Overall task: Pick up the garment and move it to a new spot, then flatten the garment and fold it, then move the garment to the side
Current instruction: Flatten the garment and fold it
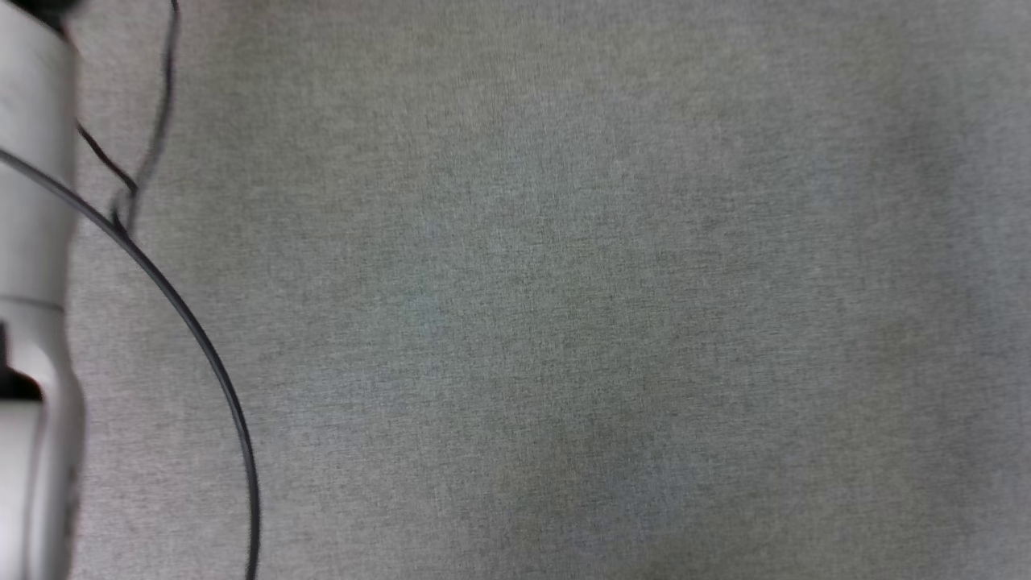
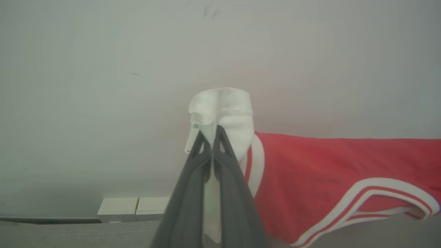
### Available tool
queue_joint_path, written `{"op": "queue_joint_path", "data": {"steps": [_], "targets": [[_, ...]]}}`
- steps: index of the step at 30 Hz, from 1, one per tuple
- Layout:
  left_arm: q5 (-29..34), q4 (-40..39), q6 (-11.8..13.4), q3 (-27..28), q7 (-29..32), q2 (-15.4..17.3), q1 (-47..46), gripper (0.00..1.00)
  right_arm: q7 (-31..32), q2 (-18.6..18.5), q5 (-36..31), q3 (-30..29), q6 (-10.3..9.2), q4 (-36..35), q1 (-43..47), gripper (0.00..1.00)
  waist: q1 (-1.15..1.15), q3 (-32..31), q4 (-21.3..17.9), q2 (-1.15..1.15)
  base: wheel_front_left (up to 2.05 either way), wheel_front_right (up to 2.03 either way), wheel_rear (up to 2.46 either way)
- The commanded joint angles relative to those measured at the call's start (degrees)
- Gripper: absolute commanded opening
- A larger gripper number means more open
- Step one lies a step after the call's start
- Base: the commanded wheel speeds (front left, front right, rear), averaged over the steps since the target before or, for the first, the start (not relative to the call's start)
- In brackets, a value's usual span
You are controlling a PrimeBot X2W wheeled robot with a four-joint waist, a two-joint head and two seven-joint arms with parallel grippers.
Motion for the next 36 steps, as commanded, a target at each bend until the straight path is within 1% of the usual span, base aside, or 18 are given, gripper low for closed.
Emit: {"op": "queue_joint_path", "data": {"steps": [1,5,8,11,13,17,21,25,27,31,33,35,36], "targets": [[-0.5,1.5,-0.5,0.0,-1.3,-0.6,2.8,0.0,-0.8,0.0,1.0,0.9,-0.02,1.2,2.7,0.0,-0.01,-1.6,0.1,0.0,0.0,0.0,0.0],[-1.5,5.1,-1.6,-0.2,-4.0,-0.7,8.7,0.0,-2.4,-0.7,3.9,4.1,-0.02,2.3,9.5,0.0,-0.01,-5.4,0.2,0.0,0.0,0.0,0.0],[-2.7,7.1,-2.1,0.0,-6.0,-1.4,14.5,0.0,-4.0,-1.8,6.5,6.0,-0.02,1.5,16.4,0.0,-0.01,-9.0,0.5,0.0,0.0,0.0,0.0],[-2.1,8.2,-2.4,-1.0,-7.4,-0.6,20.6,0.0,-5.7,-2.9,9.0,7.6,-0.02,-0.6,23.3,0.0,-0.01,-13.1,0.5,0.0,0.0,0.0,0.0],[-2.8,7.9,-2.5,-0.8,-8.1,-1.3,24.7,0.0,-6.9,-4.4,10.1,8.6,-0.02,-2.3,28.6,0.0,-0.01,-15.9,0.8,0.0,0.0,0.0,0.0],[-3.3,6.0,-2.3,-0.7,-9.3,-0.4,33.4,0.0,-7.4,-6.3,11.4,10.5,-0.03,-6.5,38.8,0.0,-0.01,-20.8,0.9,0.0,0.0,0.0,0.0],[-4.3,1.1,-1.2,0.0,-9.8,-0.1,41.7,0.0,-6.4,-8.4,12.2,10.6,-0.03,-11.8,48.4,0.0,-0.01,-25.0,0.8,0.0,0.0,0.0,0.0],[-5.6,-7.2,1.1,1.0,-9.2,0.7,51.5,0.0,-4.9,-9.9,11.8,8.3,-0.03,-17.7,57.8,0.0,-0.01,-28.1,0.6,0.0,0.0,0.0,0.0],[-6.3,-12.8,2.9,1.3,-8.1,1.1,57.0,0.0,-3.6,-10.4,11.1,6.2,-0.03,-21.3,62.8,0.0,-0.01,-29.2,0.6,0.0,0.0,0.0,0.0],[-7.3,-26.2,7.9,2.1,-4.4,2.8,68.7,0.0,1.0,-10.3,8.6,1.2,-0.03,-29.2,73.1,0.0,-0.01,-30.7,0.6,0.0,0.0,0.0,0.0],[-7.3,-33.3,10.7,2.4,-2.1,3.9,74.4,0.0,4.2,-9.2,7.6,-1.9,-0.03,-33.6,78.8,0.0,-0.01,-31.3,0.8,0.0,0.0,0.0,0.0],[-7.7,-40.2,13.8,3.1,-0.1,5.1,80.2,0.0,7.6,-8.5,5.2,-5.6,-0.03,-38.1,84.0,0.0,-0.01,-32.2,0.7,0.0,0.0,0.0,0.0],[-7.7,-43.3,15.2,3.2,1.1,5.7,83.0,0.0,9.6,-7.5,4.4,-7.2,-0.03,-40.4,86.9,0.0,-0.01,-32.6,0.8,0.0,0.0,0.0,0.0]]}}
